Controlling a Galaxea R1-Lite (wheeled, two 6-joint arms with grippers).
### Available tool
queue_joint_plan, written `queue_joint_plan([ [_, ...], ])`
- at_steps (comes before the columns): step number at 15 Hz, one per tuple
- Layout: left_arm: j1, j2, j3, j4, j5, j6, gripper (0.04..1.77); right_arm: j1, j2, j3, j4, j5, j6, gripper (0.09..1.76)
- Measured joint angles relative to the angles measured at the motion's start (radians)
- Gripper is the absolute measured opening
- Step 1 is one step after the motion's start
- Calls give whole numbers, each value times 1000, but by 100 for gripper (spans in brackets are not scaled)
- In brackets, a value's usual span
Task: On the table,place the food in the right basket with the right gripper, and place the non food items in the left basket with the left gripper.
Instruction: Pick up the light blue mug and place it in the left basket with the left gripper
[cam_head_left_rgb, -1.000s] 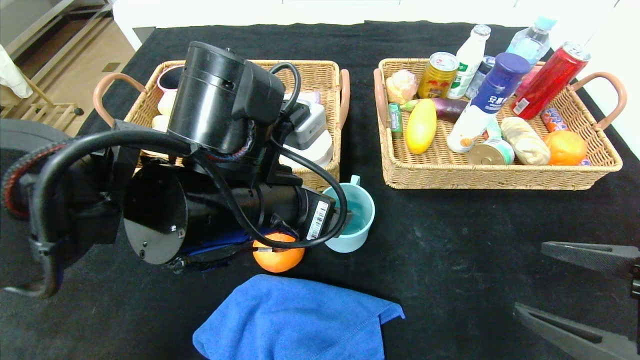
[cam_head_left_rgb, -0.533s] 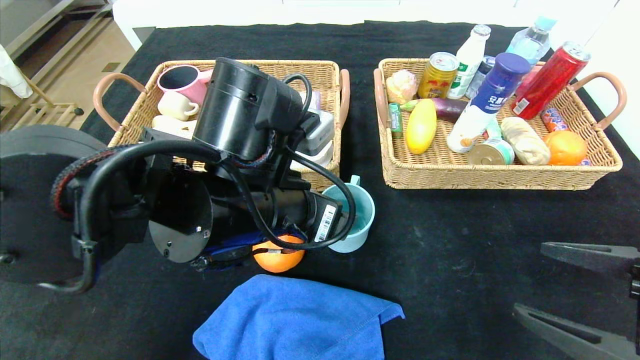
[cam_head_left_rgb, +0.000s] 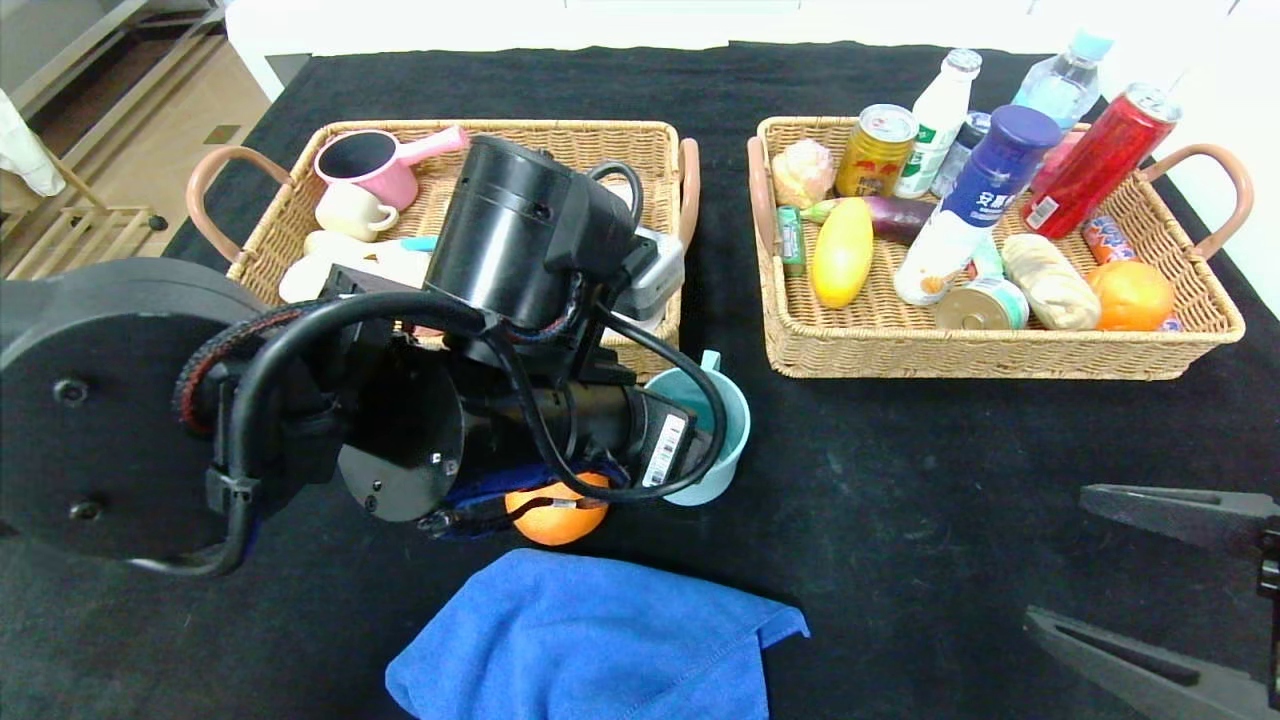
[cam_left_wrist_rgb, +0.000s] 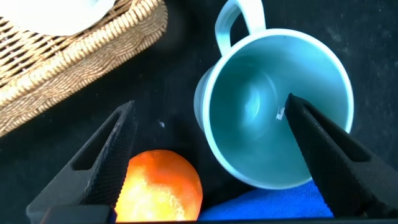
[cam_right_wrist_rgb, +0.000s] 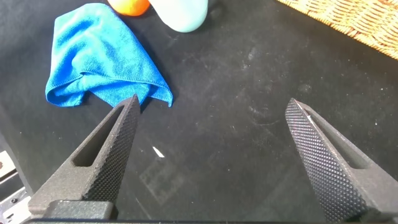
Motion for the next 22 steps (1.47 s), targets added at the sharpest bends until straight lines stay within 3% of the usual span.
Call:
queue_joint_plan([
  [6, 0, 12, 0, 0, 0, -6, 172, -2, 0, -1, 0, 0, 0, 171],
  [10, 1, 11, 2, 0, 0, -4, 111, -1, 0, -1, 0, 0, 0, 171],
  [13, 1, 11, 2, 1, 0, -4, 79, -3, 0, -2, -1, 0, 1, 171],
  [14, 0, 11, 2, 1, 0, -4, 55, -3, 0, -2, -1, 0, 0, 171],
  [15, -1, 11, -1, -1, -3, -3, 15, -3, 0, -2, 0, 0, 1, 171],
  [22, 0, 11, 8, 1, 0, -3, 18, -3, 0, -1, 0, 0, 0, 171],
])
